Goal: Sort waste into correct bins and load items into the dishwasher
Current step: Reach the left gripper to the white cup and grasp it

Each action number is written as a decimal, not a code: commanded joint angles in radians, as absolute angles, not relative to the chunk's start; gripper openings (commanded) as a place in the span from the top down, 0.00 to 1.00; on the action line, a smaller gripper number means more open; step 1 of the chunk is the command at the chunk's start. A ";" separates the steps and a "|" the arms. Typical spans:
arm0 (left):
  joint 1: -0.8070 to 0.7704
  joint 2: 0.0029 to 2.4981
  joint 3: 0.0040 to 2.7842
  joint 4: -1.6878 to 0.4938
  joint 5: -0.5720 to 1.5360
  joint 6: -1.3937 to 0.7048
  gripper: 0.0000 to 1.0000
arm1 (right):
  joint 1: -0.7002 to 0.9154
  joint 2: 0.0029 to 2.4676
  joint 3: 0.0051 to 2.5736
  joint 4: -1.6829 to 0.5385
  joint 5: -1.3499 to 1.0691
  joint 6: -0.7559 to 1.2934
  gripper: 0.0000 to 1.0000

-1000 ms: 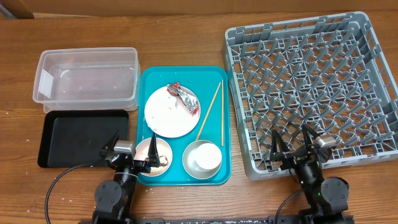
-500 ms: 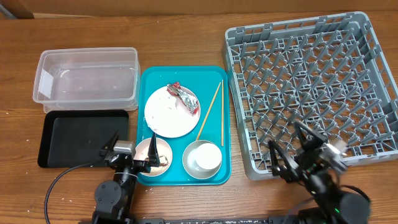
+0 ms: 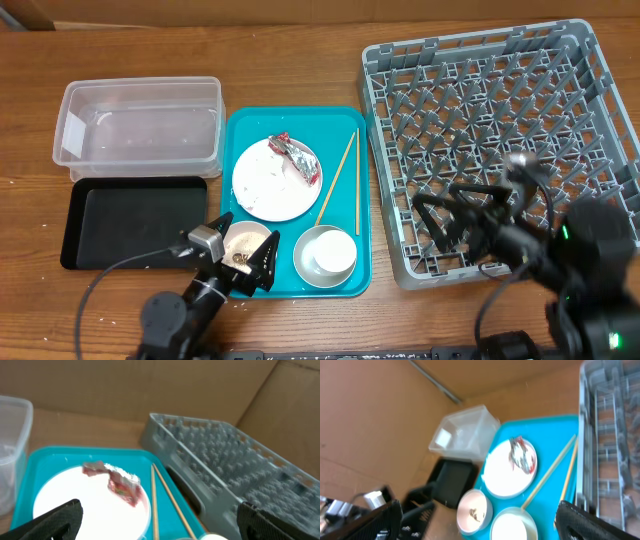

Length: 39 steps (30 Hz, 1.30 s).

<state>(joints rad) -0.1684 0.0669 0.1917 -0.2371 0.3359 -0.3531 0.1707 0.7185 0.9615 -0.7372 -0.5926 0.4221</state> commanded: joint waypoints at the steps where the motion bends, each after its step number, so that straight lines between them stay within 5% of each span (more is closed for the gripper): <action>1: -0.164 0.185 0.482 -0.413 0.345 -0.395 0.00 | 0.168 0.848 1.058 -0.773 -0.609 0.390 0.00; 10: -0.164 0.733 1.064 -1.001 0.364 -0.321 0.00 | 0.168 1.034 1.067 -0.696 -0.826 0.397 0.00; 15: -0.165 0.930 1.120 -1.086 0.488 -0.329 0.00 | 0.168 1.067 1.067 -0.694 -0.832 0.393 0.00; 20: -0.201 1.111 1.092 -1.205 0.388 -0.379 0.04 | 0.168 1.067 1.067 -0.693 -0.825 0.392 0.00; 24: -0.281 1.243 1.058 -1.198 0.301 -0.403 0.25 | 0.168 1.067 1.067 -0.693 -0.801 0.392 0.01; 39: -0.644 1.537 1.057 -0.910 0.097 -0.453 0.28 | 0.168 1.068 1.067 -0.694 -0.801 0.392 0.06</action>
<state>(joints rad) -0.6155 1.4723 1.0565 -0.9295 0.1505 -0.4393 0.1707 1.0718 1.0401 -0.6979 -0.8036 0.4057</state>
